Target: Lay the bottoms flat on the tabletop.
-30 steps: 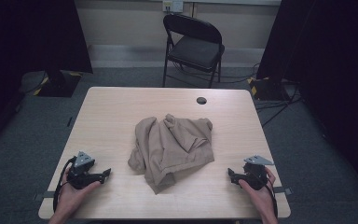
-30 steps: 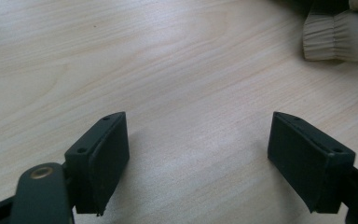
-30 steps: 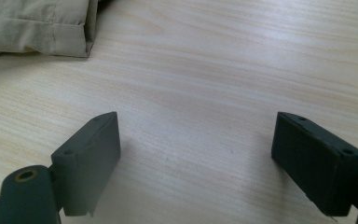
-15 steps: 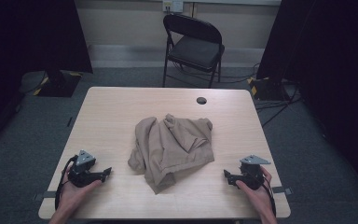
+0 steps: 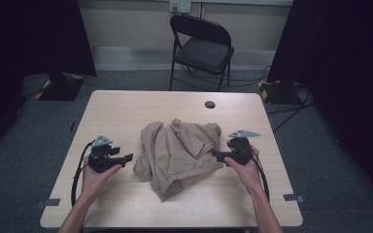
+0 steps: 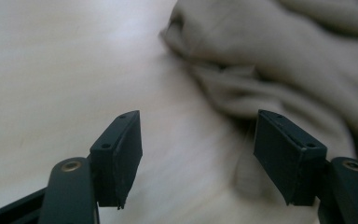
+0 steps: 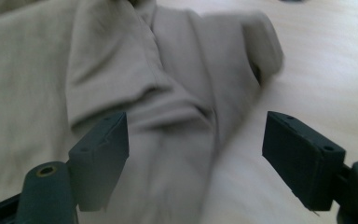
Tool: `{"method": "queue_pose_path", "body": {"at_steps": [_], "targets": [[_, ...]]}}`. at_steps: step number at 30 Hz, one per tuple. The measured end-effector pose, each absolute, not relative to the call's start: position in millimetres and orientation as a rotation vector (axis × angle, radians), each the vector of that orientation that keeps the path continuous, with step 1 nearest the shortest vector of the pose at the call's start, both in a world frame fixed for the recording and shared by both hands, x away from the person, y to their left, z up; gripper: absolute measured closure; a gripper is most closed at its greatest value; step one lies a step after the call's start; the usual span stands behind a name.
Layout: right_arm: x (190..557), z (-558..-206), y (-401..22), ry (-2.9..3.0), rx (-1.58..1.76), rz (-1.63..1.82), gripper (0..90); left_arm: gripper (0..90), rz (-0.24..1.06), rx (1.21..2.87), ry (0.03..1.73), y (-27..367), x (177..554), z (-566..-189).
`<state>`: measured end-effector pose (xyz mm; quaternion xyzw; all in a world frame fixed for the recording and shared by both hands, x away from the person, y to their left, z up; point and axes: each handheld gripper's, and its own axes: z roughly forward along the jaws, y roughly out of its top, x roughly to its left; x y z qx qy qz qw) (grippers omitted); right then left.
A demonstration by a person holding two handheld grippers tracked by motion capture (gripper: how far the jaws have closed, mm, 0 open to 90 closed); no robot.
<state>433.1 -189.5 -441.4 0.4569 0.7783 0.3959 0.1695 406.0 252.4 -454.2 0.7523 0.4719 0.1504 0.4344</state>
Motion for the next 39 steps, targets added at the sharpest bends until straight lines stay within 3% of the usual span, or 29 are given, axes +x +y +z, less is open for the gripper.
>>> {"method": "queue_pose_path", "body": {"at_steps": [8, 9, 19, 21, 23, 24, 25, 27, 30, 34, 39], "targets": [[475, -432, -131, 2.303, 1.24, 1.187, 19.8, 28.5, 0.254, 1.842, 1.08, 208, 435, -439], [477, -434, -125, 2.312, 1.24, 1.187, 19.7, 28.4, 0.194, 1.81, 1.092, 199, 442, -448], [488, -472, -100, 2.406, 1.295, 1.136, 18.3, 20.4, 0.159, 1.875, 1.249, 185, 459, -492], [484, -482, -90, 2.424, 1.244, 1.078, 22.6, 25.3, 0.165, 1.885, 1.229, 184, 458, -493], [482, -480, -91, 2.414, 1.244, 1.086, 43.1, 45.9, 0.164, 1.909, 1.181, 186, 457, -489], [482, -480, -91, 2.414, 1.244, 1.086, 43.1, 55.4, 0.164, 1.909, 1.181, 186, 457, -489], [480, -475, -93, 2.421, 1.232, 1.091, 67.4, 62.9, 0.174, 1.902, 1.147, 187, 454, -484], [477, -470, -95, 2.419, 1.215, 1.118, 79.2, 76.1, 0.162, 1.878, 1.13, 192, 454, -478], [473, -462, -98, 2.407, 1.207, 1.15, 83.5, 81.1, 0.166, 1.87, 1.104, 195, 452, -470], [458, -437, -116, 2.343, 1.164, 1.25, 84.5, 82.1, 0.174, 1.797, 1.012, 204, 440, -438], [434, -422, -140, 2.284, 1.129, 1.292, 84.9, 82.0, 0.177, 1.772, 0.94, 208, 419, -425]]}}
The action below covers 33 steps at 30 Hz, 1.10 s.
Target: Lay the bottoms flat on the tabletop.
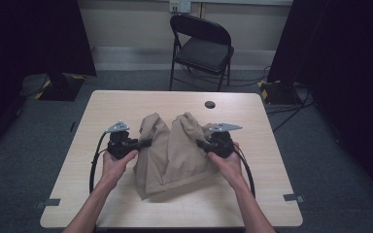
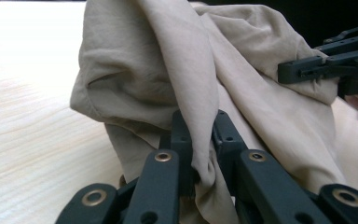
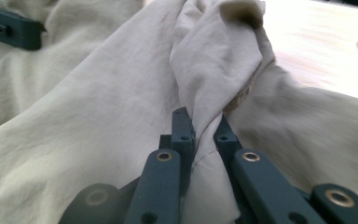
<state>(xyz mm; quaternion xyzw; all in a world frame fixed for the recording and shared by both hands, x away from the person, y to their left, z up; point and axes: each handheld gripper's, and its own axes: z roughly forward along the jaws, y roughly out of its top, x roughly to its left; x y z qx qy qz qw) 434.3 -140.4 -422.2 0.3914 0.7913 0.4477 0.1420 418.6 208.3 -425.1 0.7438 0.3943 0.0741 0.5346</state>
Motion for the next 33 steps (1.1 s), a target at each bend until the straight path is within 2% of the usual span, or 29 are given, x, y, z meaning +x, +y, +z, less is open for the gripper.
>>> {"method": "queue_pose_path", "body": {"at_steps": [2, 3, 6, 12, 15, 17, 18, 19, 20, 21, 22, 24, 27, 28, 30, 33], "targets": [[411, -419, -162, 2.26, 1.121, 1.301, 85.0, 82.0, 0.173, 1.782, 0.887, 208, 404, -422], [411, -419, -162, 2.26, 1.121, 1.301, 85.0, 81.9, 0.173, 1.782, 0.887, 208, 404, -422], [378, -423, -190, 2.221, 1.127, 1.304, 84.7, 81.8, 0.093, 1.738, 0.855, 212, 381, -429], [345, -440, -218, 2.216, 1.176, 1.255, 82.5, 81.9, 0.07, 1.859, 0.814, 205, 351, -447], [334, -452, -229, 2.229, 1.224, 1.244, 78.5, 81.8, 0.036, 1.934, 0.824, 202, 343, -464], [331, -465, -236, 2.225, 1.27, 1.206, 66.9, 81.7, 0.011, 1.983, 0.876, 202, 342, -484], [332, -467, -237, 2.218, 1.282, 1.201, 59.5, 81.4, 0.0, 2.007, 0.886, 202, 344, -489], [332, -467, -237, 2.218, 1.282, 1.201, 59.5, 80.8, 0.0, 2.007, 0.886, 202, 344, -489], [336, -469, -236, 2.211, 1.293, 1.211, 48.9, 80.2, -0.005, 2.016, 0.902, 203, 349, -493], [339, -467, -235, 2.204, 1.293, 1.218, 44.9, 79.2, -0.017, 2.004, 0.921, 205, 352, -493], [339, -467, -235, 2.204, 1.293, 1.218, 44.9, 77.4, -0.017, 2.004, 0.921, 205, 352, -493], [348, -459, -229, 2.199, 1.283, 1.236, 36.9, 76.1, -0.005, 2.005, 0.928, 206, 354, -492], [370, -445, -215, 2.192, 1.244, 1.268, 32.6, 75.5, 0.004, 2.004, 0.923, 206, 355, -489], [390, -438, -204, 2.19, 1.245, 1.28, 30.5, 76.2, 0.024, 2.028, 0.919, 204, 355, -490], [412, -435, -191, 2.212, 1.233, 1.271, 28.0, 77.2, 0.0, 2.028, 0.934, 204, 363, -494], [441, -439, -172, 2.243, 1.253, 1.245, 26.6, 77.4, 0.04, 2.003, 0.992, 208, 374, -494]]}}
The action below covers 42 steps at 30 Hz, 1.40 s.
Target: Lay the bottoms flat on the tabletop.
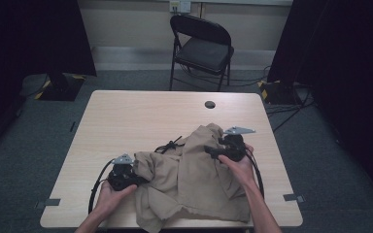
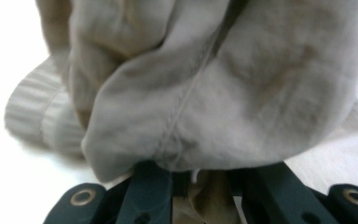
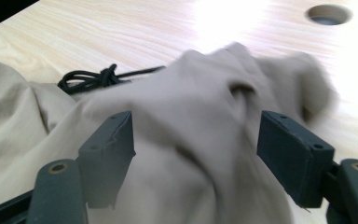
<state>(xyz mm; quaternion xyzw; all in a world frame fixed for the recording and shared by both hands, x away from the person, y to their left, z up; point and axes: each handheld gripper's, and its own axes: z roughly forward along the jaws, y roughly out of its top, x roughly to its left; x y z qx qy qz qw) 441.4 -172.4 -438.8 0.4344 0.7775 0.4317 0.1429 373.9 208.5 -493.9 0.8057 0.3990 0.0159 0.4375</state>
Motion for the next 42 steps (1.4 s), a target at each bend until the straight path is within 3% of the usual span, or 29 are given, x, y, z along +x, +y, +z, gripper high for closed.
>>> {"method": "queue_pose_path", "body": {"at_steps": [6, 7, 8, 9, 10, 11, 14, 23, 31, 32, 35, 36, 39, 42], "targets": [[479, -451, -147, 2.294, 1.281, 1.191, 27.0, 77.8, 0.064, 1.971, 1.068, 221, 408, -494], [482, -454, -145, 2.294, 1.303, 1.177, 31.5, 77.8, 0.067, 1.967, 1.07, 222, 413, -494], [484, -458, -145, 2.297, 1.304, 1.176, 45.2, 77.7, 0.067, 1.967, 1.07, 222, 413, -494], [484, -458, -145, 2.297, 1.304, 1.176, 45.2, 77.7, 0.073, 1.95, 1.079, 224, 416, -494], [484, -460, -145, 2.296, 1.303, 1.173, 58.8, 77.5, 0.067, 1.936, 1.084, 226, 418, -495], [480, -465, -147, 2.29, 1.328, 1.196, 79.6, 77.5, 0.049, 1.911, 1.09, 228, 419, -497], [466, -462, -155, 2.295, 1.287, 1.23, 88.6, 76.8, 0.042, 1.898, 1.079, 231, 417, -499], [396, -435, -201, 2.217, 1.222, 1.307, 89.3, 75.3, 0.077, 1.913, 1.088, 229, 414, -496], [352, -476, -248, 2.231, 1.351, 1.168, 88.7, 70.8, 0.092, 1.952, 1.068, 230, 404, -487], [349, -483, -249, 2.249, 1.365, 1.134, 87.2, 68.1, 0.098, 1.95, 1.061, 229, 402, -484], [346, -487, -252, 2.253, 1.374, 1.118, 71.4, 58.2, 0.112, 1.914, 1.015, 233, 390, -468], [346, -487, -252, 2.253, 1.374, 1.118, 71.4, 56.6, 0.112, 1.914, 1.015, 233, 390, -468], [353, -471, -253, 2.205, 1.364, 1.178, 51.8, 51.6, 0.155, 1.871, 0.991, 243, 382, -450], [359, -465, -251, 2.184, 1.357, 1.188, 46.1, 46.8, 0.191, 1.862, 0.966, 248, 381, -441]]}}
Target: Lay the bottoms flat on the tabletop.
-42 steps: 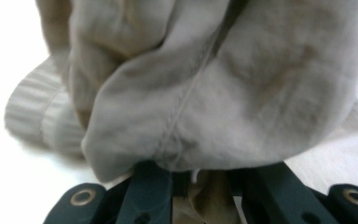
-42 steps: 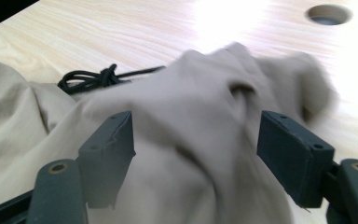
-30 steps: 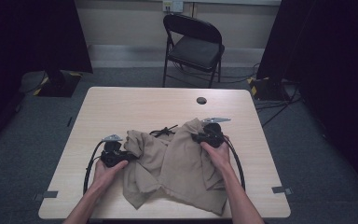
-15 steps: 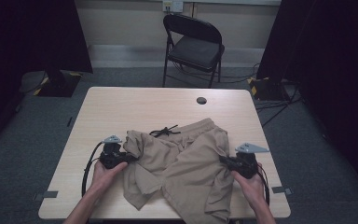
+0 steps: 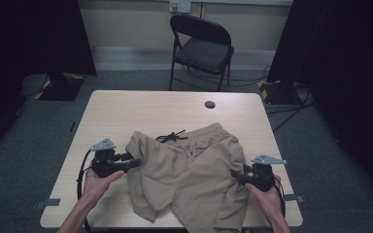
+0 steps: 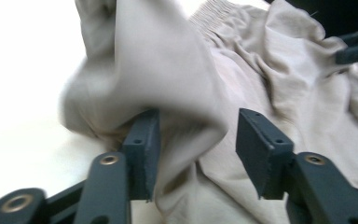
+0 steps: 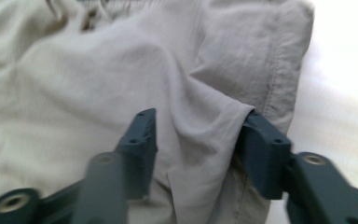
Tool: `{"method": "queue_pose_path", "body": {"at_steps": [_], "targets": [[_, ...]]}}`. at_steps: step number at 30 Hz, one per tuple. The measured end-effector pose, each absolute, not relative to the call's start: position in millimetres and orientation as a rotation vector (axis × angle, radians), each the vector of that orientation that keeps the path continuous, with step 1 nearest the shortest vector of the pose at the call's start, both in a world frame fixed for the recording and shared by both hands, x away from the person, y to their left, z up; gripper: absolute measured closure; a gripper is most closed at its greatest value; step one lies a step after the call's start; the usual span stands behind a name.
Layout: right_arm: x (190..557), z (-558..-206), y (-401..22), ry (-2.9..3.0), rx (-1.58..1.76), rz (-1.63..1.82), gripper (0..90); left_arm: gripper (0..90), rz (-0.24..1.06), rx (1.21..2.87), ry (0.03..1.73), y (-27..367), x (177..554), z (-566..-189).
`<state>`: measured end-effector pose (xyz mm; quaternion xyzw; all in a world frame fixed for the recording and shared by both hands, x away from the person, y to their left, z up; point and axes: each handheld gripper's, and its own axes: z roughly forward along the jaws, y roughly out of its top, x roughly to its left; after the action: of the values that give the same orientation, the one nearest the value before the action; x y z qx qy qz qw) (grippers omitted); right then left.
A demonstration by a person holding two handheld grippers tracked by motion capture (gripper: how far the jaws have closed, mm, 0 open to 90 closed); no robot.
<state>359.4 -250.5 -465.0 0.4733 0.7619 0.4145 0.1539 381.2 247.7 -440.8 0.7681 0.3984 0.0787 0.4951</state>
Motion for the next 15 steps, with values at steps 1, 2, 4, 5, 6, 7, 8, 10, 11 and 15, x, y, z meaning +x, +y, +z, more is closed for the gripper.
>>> {"method": "queue_pose_path", "body": {"at_steps": [1, 2, 4, 5, 6, 7, 8, 10, 11, 15], "targets": [[367, -459, -247, 2.168, 1.353, 1.193, 42.9, 44.5, 0.184, 1.819, 0.983, 253, 385, -433], [367, -459, -247, 2.168, 1.353, 1.193, 42.9, 41.5, 0.184, 1.819, 0.983, 253, 385, -433], [377, -450, -242, 2.132, 1.343, 1.219, 39.5, 37.0, 0.22, 1.789, 1.005, 259, 393, -423], [381, -447, -241, 2.122, 1.337, 1.221, 38.2, 33.2, 0.23, 1.786, 1.017, 259, 396, -420], [384, -445, -240, 2.112, 1.336, 1.221, 37.3, 29.6, 0.23, 1.786, 1.017, 259, 396, -420], [388, -442, -239, 2.1, 1.338, 1.222, 36.4, 28.5, 0.246, 1.777, 1.037, 259, 405, -417], [391, -439, -238, 2.091, 1.344, 1.226, 36.2, 28.4, 0.259, 1.771, 1.052, 260, 410, -417], [395, -437, -238, 2.086, 1.347, 1.229, 35.7, 27.4, 0.253, 1.744, 1.071, 261, 417, -417], [402, -433, -236, 2.074, 1.353, 1.246, 35.0, 25.4, 0.252, 1.732, 1.078, 262, 421, -417], [422, -437, -230, 2.102, 1.359, 1.24, 33.3, 26.4, 0.252, 1.709, 1.126, 253, 444, -428]]}}
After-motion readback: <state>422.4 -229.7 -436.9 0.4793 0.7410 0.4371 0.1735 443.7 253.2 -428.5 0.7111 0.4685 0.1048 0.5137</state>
